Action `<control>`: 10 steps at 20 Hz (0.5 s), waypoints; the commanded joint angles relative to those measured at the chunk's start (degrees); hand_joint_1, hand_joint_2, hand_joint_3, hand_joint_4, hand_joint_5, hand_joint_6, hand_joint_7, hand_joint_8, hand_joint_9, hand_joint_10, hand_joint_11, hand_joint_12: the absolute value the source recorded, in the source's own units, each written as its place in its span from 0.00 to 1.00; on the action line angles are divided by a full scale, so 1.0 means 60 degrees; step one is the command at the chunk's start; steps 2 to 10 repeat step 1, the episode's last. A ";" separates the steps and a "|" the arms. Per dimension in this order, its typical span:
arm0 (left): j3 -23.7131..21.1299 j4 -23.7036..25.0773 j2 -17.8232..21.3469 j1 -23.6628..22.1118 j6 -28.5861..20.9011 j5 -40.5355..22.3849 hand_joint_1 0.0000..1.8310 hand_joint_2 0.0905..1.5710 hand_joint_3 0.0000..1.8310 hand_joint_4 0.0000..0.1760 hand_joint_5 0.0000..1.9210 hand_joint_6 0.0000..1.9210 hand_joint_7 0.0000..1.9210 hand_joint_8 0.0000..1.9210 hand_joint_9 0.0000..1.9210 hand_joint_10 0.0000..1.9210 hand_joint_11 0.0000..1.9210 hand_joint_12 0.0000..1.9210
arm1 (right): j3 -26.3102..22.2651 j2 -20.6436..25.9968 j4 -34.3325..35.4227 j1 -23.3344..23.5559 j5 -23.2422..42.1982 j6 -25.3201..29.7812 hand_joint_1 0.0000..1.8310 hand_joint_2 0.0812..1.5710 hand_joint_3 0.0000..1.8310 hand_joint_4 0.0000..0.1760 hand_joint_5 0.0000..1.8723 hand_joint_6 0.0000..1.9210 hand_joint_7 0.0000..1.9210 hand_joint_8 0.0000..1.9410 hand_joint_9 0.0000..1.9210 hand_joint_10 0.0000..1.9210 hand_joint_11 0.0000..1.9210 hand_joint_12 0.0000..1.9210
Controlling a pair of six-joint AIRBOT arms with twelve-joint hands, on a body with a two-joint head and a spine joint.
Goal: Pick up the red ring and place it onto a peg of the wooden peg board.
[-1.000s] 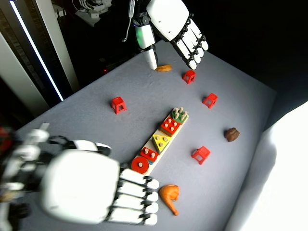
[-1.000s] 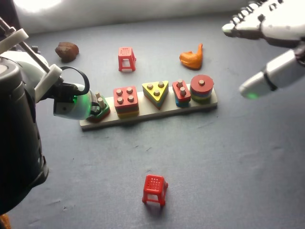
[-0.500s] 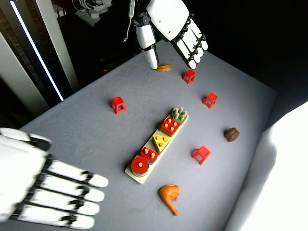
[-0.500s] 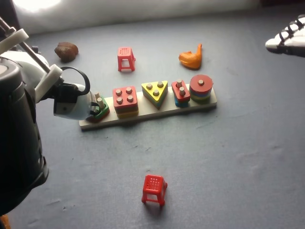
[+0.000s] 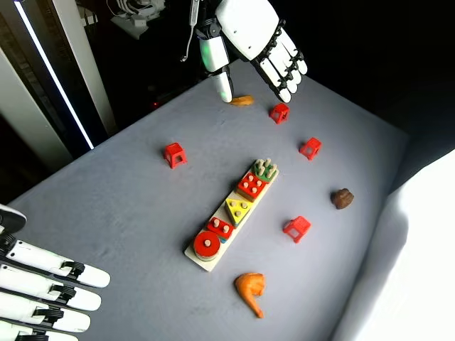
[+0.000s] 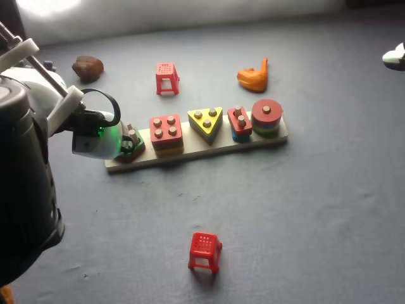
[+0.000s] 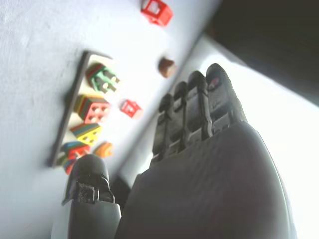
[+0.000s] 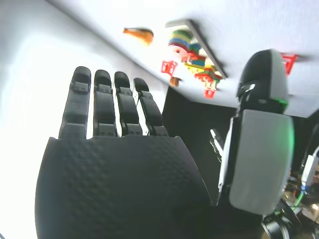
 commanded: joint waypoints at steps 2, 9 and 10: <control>-0.0019 0.0941 -0.0014 -0.0084 0.0009 0.0305 0.00 0.76 0.00 0.00 0.05 0.00 0.06 0.01 0.05 0.01 0.02 0.01 | -0.0060 0.0009 0.0041 0.0151 0.1192 0.0001 0.37 0.55 0.00 0.00 0.01 0.00 0.00 0.00 0.00 0.00 0.02 0.01; -0.0019 0.0941 -0.0014 -0.0084 0.0009 0.0305 0.00 0.76 0.00 0.00 0.05 0.00 0.06 0.01 0.05 0.01 0.02 0.01 | -0.0060 0.0009 0.0041 0.0151 0.1192 0.0001 0.37 0.55 0.00 0.00 0.01 0.00 0.00 0.00 0.00 0.00 0.02 0.01; -0.0019 0.0941 -0.0014 -0.0084 0.0009 0.0305 0.00 0.76 0.00 0.00 0.05 0.00 0.06 0.01 0.05 0.01 0.02 0.01 | -0.0060 0.0009 0.0041 0.0151 0.1192 0.0001 0.37 0.55 0.00 0.00 0.01 0.00 0.00 0.00 0.00 0.00 0.02 0.01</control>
